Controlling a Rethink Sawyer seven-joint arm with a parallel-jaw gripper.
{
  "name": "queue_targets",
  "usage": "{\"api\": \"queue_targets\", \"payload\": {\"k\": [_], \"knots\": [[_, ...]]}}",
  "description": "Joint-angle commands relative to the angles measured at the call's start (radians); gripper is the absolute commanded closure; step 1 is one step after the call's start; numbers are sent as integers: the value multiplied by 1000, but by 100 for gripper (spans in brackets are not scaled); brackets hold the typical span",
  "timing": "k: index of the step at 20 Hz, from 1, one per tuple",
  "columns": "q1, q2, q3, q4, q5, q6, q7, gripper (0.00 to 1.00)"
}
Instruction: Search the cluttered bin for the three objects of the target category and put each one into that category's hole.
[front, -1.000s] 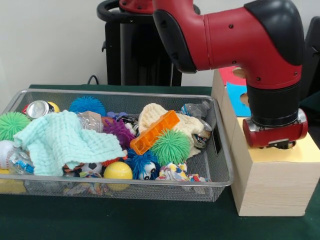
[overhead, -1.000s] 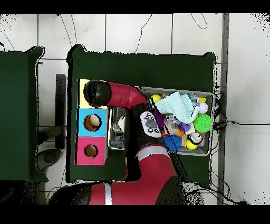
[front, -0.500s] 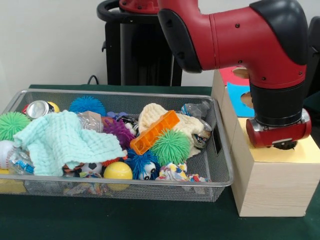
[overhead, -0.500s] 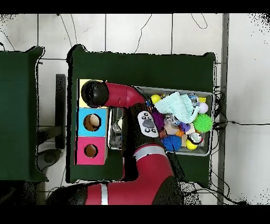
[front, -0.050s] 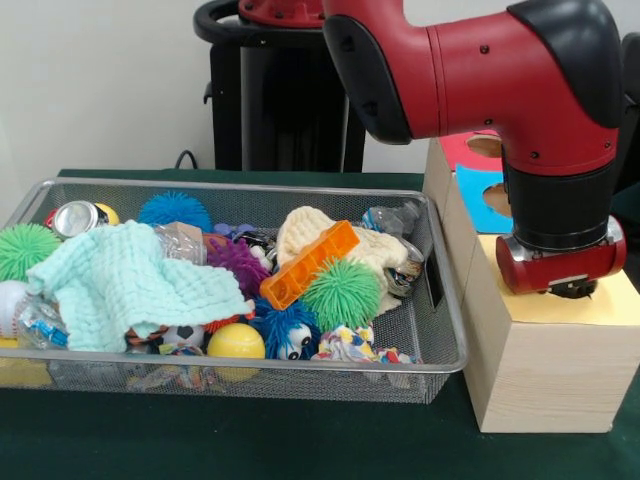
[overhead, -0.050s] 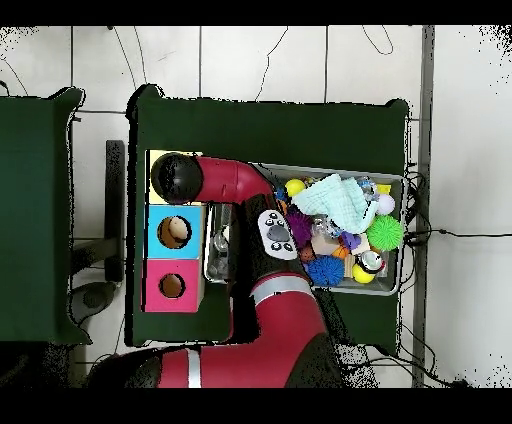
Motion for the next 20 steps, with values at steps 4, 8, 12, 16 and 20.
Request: {"api": "queue_targets", "payload": {"k": [4, 8, 12, 16, 20], "knots": [[38, 51, -80, -37, -50, -15, 150, 0], [39, 0, -106, 2, -57, -35, 145, 0], [21, -51, -93, 53, -60, -65, 127, 0], [22, -61, -98, 57, -69, -74, 137, 0], [17, -67, -93, 56, -69, -75, 140, 0]]}}
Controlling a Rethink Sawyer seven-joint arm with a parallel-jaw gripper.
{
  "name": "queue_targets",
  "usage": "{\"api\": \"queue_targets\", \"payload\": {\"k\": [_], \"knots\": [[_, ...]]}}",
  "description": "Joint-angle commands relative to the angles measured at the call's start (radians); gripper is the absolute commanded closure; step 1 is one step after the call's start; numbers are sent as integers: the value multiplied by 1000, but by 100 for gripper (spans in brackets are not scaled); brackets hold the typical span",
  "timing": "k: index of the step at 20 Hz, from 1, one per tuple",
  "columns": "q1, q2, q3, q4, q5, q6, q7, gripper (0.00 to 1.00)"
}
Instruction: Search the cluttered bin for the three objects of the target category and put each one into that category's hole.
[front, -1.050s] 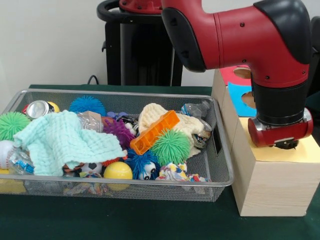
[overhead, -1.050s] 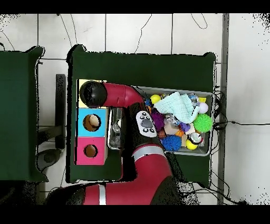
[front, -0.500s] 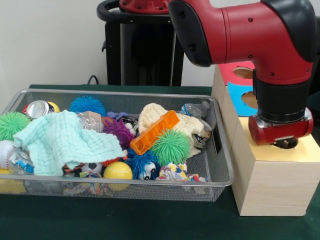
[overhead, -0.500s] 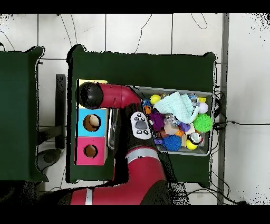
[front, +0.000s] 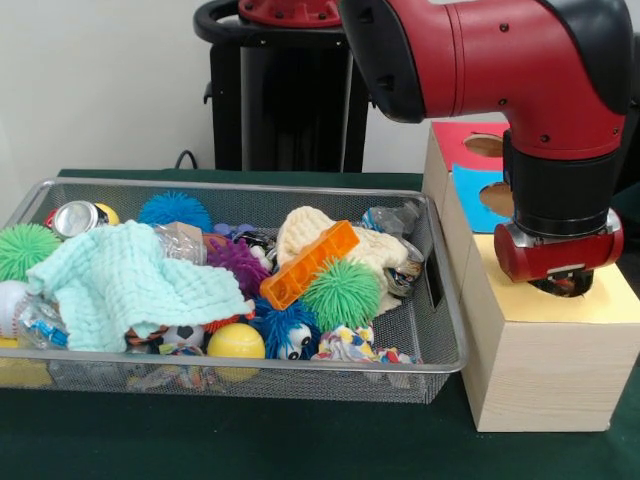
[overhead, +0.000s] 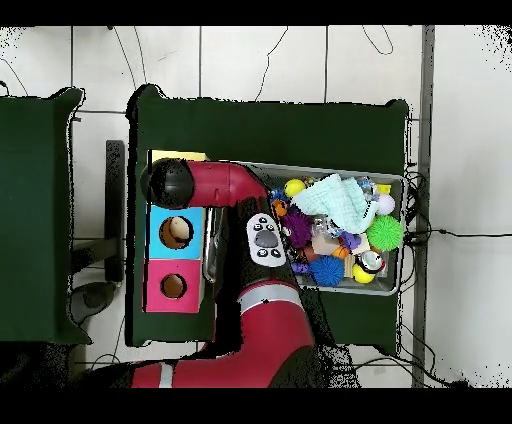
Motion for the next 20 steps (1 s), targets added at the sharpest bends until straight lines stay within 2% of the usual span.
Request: {"api": "queue_targets", "payload": {"k": [1, 6, 13, 20], "knots": [[-32, -45, -30, 50, -38, -64, 139, 0], [-30, -36, -32, 13, -38, -32, 140, 0], [-94, -89, 53, 89, -35, -56, 77, 0], [-107, -142, 56, 123, -57, -60, 74, 0]]}}
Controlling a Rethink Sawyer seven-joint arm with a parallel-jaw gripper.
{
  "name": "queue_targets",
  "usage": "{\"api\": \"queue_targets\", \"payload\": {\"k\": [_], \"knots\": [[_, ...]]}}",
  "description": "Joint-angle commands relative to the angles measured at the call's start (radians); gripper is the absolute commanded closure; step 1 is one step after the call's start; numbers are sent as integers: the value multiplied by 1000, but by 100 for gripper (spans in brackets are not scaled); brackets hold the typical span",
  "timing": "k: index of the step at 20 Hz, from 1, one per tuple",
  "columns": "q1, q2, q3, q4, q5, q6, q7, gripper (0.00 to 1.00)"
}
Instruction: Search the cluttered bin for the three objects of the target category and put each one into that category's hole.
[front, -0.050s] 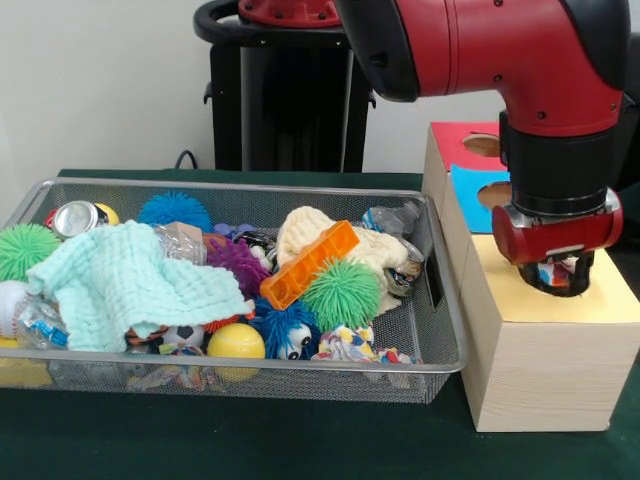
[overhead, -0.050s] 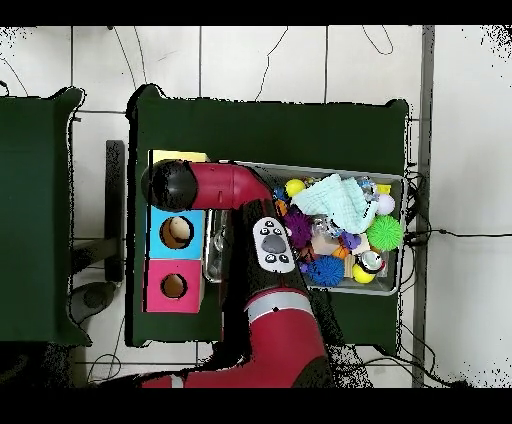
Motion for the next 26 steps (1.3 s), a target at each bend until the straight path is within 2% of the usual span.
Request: {"api": "queue_targets", "payload": {"k": [1, 6, 14, 19, 22, 23, 26], "knots": [[-68, -87, 14, 69, -48, -69, 78, 0], [-91, -111, 43, 85, -32, -46, 60, 0], [-102, -130, 47, 78, -33, 17, 42, 0], [-101, -110, 55, 95, -41, 3, 54, 0], [-83, -78, 40, 74, -45, 13, 72, 0], [-72, -67, 29, 57, -42, 56, 76, 0], [-63, -48, 21, 31, -39, 103, 77, 0]]}}
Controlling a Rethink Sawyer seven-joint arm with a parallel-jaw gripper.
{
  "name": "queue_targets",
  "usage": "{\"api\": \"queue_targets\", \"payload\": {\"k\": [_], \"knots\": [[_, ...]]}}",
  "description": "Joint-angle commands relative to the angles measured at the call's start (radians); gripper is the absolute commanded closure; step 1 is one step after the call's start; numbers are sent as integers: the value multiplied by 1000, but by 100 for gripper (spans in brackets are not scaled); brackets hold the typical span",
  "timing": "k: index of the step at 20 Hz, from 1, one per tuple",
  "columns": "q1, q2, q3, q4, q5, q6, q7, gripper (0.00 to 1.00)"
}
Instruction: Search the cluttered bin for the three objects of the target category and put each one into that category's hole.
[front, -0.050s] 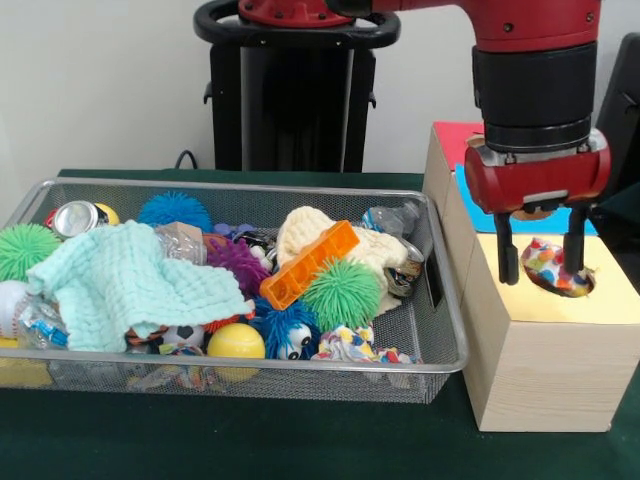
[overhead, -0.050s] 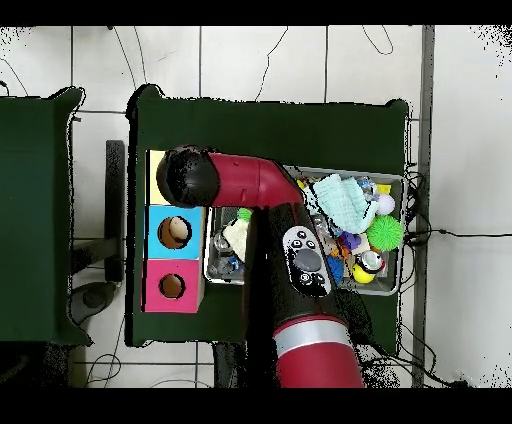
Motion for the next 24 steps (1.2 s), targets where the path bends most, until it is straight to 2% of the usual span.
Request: {"api": "queue_targets", "payload": {"k": [1, 4, 9, 15, 19, 24], "knots": [[9, 71, -4, -12, -35, 127, 78, 0], [26, 91, -24, -46, -38, 158, 87, 0], [29, 134, -5, -96, -20, 224, 75, 0], [16, 121, 14, -63, -23, 271, 49, 0], [17, 124, 13, -68, -30, 327, 37, 0], [18, 133, 14, -83, -41, 331, 33, 0]]}}
